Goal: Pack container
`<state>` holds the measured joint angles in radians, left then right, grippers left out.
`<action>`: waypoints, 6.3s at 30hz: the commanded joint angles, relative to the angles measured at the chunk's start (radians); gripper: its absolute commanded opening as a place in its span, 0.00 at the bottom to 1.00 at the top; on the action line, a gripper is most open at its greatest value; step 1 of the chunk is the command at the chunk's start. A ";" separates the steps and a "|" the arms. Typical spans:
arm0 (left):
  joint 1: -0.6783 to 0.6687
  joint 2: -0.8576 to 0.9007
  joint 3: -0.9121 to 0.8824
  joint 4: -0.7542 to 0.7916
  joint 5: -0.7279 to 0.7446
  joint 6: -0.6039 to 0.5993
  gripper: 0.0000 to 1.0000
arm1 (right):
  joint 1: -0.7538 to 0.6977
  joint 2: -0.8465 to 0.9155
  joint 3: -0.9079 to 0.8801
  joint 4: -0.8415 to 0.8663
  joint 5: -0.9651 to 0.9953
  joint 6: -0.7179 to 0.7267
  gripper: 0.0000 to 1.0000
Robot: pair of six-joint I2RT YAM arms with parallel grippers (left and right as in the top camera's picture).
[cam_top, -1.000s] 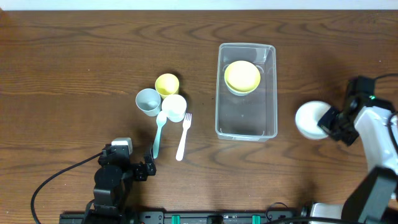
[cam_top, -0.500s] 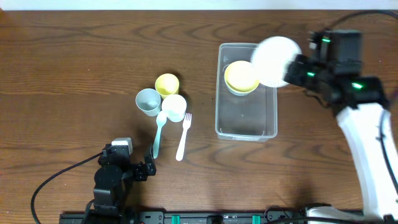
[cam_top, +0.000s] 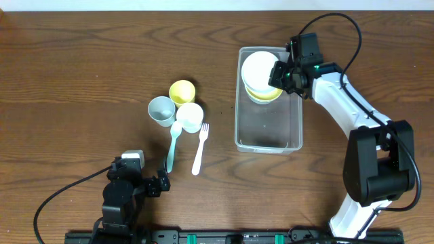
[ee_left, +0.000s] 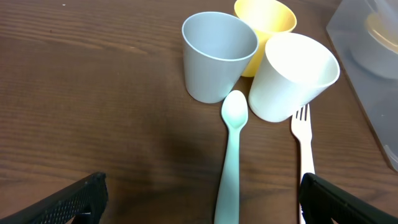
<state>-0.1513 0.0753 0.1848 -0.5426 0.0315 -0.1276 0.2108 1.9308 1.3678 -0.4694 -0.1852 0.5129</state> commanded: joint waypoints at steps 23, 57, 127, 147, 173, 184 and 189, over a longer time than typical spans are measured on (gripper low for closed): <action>0.004 -0.006 0.002 0.001 0.010 -0.002 0.98 | -0.424 -0.422 0.206 -0.594 0.176 -0.092 0.73; 0.004 -0.006 0.002 0.001 0.010 -0.002 0.98 | -0.013 0.071 0.054 -0.114 -0.096 -0.249 0.01; 0.122 1.560 1.089 -0.384 0.043 -0.075 0.98 | -0.722 -0.431 0.096 -0.631 -0.051 -0.057 0.99; 0.122 1.697 1.089 -0.229 0.043 -0.076 0.06 | -0.722 -0.431 0.096 -0.631 -0.051 -0.057 0.99; -0.473 1.503 1.330 -0.228 0.080 -0.072 0.06 | -0.722 -0.431 0.096 -0.631 -0.051 -0.057 0.99; -0.503 1.819 1.331 -0.166 0.089 -0.072 0.06 | -0.722 -0.431 0.096 -0.631 -0.051 -0.057 0.99; -0.513 1.849 1.331 -0.171 0.092 -0.072 0.06 | -0.722 -0.431 0.096 -0.631 -0.051 -0.057 0.99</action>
<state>-0.6582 1.9236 1.5150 -0.7105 0.1143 -0.2058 -0.5064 1.4971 1.4616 -1.1000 -0.2352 0.4484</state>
